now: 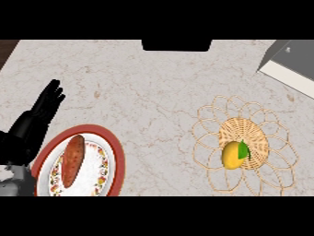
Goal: Pick the croissant from the placemat and place it in the tiered shelf
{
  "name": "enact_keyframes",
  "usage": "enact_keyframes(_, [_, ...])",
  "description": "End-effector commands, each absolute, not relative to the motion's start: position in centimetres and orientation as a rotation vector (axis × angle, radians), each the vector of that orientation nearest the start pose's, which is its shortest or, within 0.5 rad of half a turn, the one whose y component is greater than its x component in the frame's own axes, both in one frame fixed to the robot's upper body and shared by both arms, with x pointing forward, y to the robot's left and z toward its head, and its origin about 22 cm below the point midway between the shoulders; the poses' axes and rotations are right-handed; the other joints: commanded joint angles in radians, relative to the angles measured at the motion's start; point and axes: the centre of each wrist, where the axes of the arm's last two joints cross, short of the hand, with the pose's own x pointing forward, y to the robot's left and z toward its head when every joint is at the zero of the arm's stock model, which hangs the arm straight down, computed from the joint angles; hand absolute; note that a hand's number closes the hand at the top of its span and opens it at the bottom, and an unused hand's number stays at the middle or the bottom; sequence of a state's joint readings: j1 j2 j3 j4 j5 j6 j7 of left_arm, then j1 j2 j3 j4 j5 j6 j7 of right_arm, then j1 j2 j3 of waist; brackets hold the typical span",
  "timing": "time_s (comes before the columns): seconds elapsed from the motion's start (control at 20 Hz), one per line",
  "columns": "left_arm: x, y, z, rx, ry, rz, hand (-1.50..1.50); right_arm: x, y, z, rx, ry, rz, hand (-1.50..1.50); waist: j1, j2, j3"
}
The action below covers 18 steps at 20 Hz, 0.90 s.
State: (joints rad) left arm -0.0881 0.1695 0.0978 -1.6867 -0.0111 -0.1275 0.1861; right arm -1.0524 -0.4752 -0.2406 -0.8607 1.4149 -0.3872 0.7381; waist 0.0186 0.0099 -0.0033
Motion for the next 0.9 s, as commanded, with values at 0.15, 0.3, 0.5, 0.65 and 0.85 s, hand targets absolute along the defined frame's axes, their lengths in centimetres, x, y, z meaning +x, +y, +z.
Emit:
enact_keyframes(0.15, [26.8,27.6,6.5,0.114,-1.584,-0.197,0.0,45.1,-30.6,27.8,-2.031,-1.104,0.186,1.5,0.012,0.001,0.003])
enact_keyframes(0.3, [26.2,27.7,7.1,0.101,-1.572,-0.205,0.0,44.8,-31.4,29.9,-2.018,-1.169,0.266,1.5,0.007,-0.005,0.003])
enact_keyframes(0.5, [26.3,27.1,6.1,0.106,-1.585,-0.205,0.0,45.0,-33.5,29.5,-1.891,-1.321,0.165,1.5,0.018,0.003,0.004])
enact_keyframes(0.65, [26.3,27.2,6.7,0.103,-1.576,-0.203,0.0,45.6,-33.0,29.1,-1.823,-1.243,0.302,1.5,0.011,-0.001,0.003])
enact_keyframes(0.85, [26.7,26.9,7.3,0.116,-1.584,-0.213,0.0,45.8,-33.9,26.9,-1.726,-1.157,0.511,1.5,0.016,0.004,0.004])
